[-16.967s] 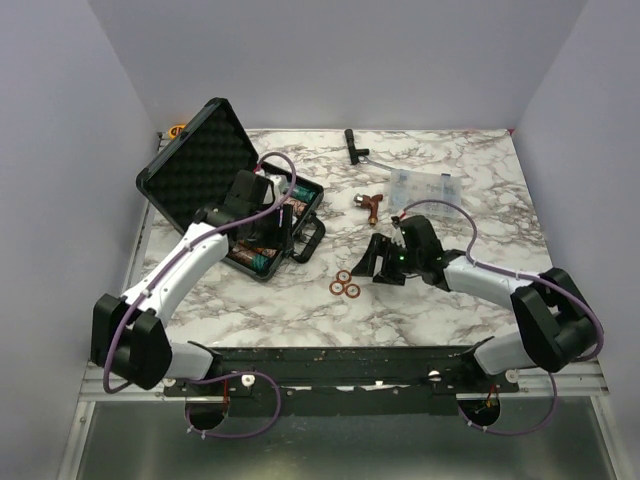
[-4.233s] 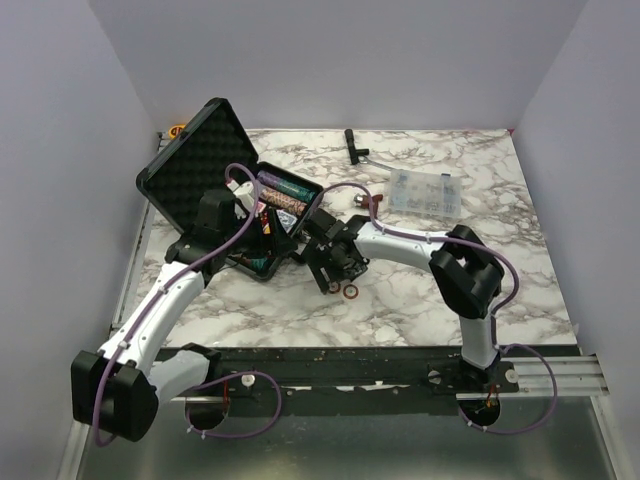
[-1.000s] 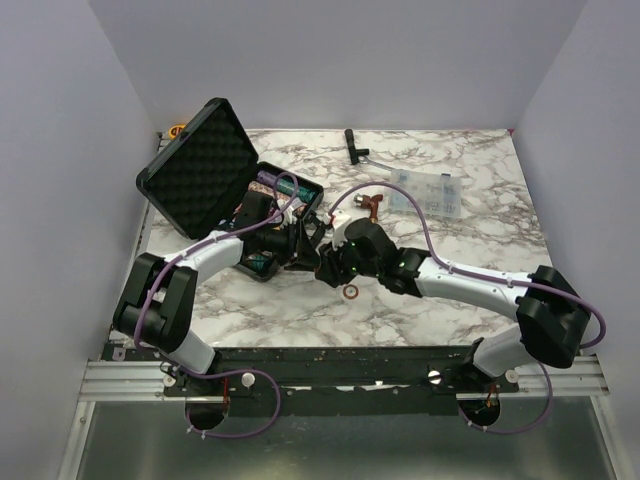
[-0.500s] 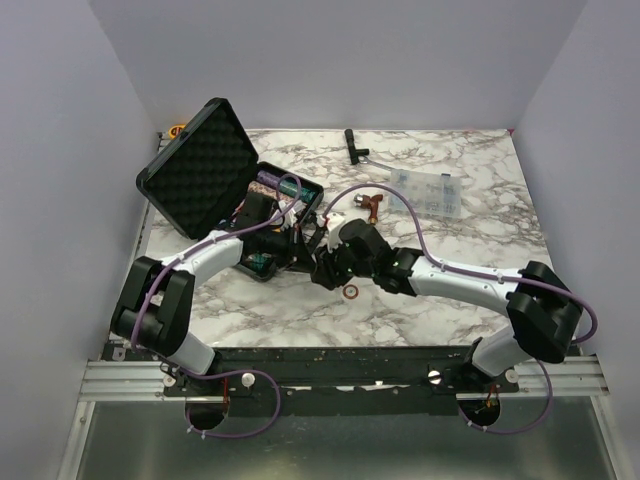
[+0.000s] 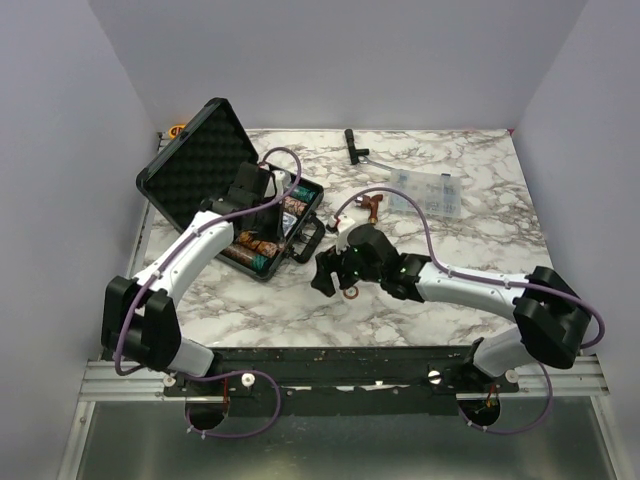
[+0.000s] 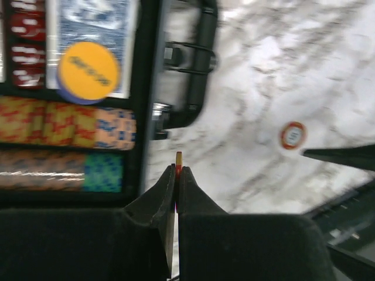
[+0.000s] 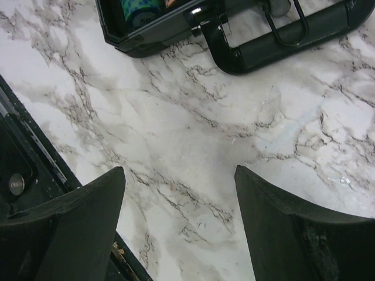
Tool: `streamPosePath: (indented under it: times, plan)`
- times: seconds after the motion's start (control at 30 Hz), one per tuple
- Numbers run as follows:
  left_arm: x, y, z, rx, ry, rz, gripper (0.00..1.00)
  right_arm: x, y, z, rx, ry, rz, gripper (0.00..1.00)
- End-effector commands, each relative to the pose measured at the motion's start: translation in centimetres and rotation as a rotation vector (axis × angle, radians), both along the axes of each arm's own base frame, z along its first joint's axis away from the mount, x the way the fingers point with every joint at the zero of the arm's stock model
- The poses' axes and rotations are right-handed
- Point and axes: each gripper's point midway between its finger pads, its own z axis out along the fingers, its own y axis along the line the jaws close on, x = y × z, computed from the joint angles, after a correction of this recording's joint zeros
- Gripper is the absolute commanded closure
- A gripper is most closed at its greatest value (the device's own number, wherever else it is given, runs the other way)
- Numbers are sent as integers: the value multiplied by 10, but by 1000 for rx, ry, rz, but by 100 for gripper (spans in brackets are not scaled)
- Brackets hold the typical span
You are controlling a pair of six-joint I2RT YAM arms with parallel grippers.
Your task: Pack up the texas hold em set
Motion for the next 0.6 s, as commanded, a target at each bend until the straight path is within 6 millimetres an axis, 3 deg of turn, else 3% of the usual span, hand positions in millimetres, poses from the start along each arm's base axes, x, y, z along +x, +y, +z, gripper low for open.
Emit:
streamPosePath:
  times: [0.0, 0.13, 0.33, 0.57]
  plan:
    - [19, 76, -18, 451, -10, 108, 100, -1, -8, -1, 33, 5, -53, 22]
    - [28, 90, -28, 564, 23, 116, 100, -9, -19, -13, 21, 29, -69, 23]
    - [35, 97, -39, 615, 40, 125, 100, -13, -32, -16, 7, 21, -96, 23]
    - [34, 99, -48, 626, 52, 114, 100, -15, -33, -18, 9, 32, -94, 23]
